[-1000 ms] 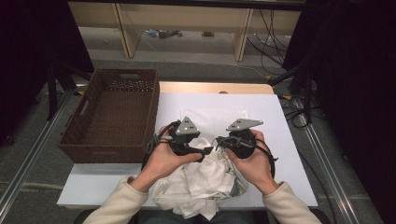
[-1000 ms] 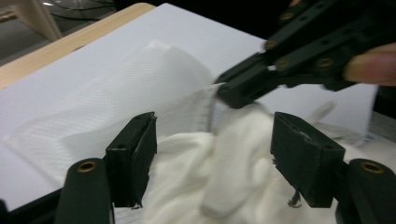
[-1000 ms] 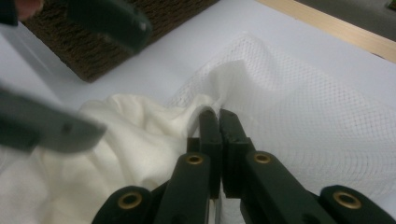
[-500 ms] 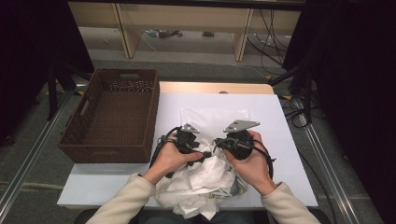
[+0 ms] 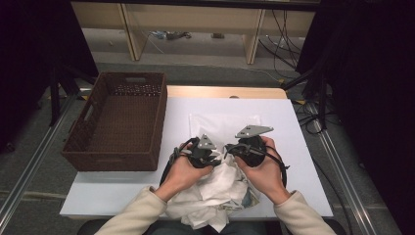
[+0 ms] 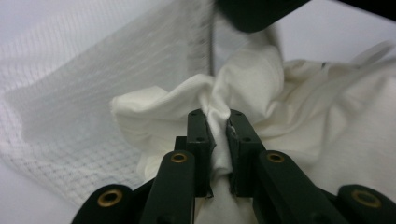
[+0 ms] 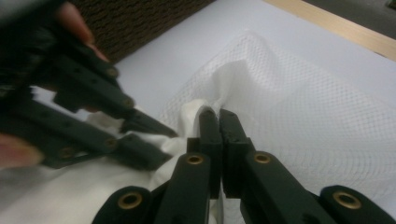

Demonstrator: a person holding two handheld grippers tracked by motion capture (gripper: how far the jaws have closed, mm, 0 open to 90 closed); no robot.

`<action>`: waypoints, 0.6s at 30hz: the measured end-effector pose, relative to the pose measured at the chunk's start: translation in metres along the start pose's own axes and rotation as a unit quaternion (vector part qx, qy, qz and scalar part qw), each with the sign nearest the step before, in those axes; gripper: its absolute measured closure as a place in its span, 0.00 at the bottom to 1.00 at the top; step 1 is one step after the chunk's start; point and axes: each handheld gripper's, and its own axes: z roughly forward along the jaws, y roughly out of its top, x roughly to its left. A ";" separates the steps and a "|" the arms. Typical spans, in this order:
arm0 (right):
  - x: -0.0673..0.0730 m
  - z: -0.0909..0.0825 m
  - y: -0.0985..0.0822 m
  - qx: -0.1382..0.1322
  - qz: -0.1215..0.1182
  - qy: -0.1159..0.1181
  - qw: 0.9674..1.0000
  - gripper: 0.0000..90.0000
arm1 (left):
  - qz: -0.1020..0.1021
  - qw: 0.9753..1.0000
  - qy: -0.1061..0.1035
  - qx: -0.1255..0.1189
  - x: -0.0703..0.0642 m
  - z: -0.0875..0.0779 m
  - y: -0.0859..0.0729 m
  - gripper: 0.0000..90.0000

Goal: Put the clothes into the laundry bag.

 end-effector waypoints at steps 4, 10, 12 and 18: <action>-0.005 -0.004 0.002 -0.013 0.008 -0.005 1.000 1.00 | 0.030 0.999 -0.022 -0.029 -0.021 -0.016 0.010 0.90; -0.004 -0.006 0.003 -0.019 0.018 -0.005 1.000 1.00 | 0.059 0.996 -0.047 -0.043 -0.044 -0.016 0.015 0.90; -0.004 -0.007 0.003 -0.029 0.004 -0.003 1.000 1.00 | 0.066 0.996 -0.048 -0.042 -0.044 -0.013 0.015 0.90; 0.004 -0.010 0.005 -0.036 -0.006 0.013 0.999 1.00 | 0.044 0.998 -0.029 -0.031 -0.024 0.004 0.012 0.90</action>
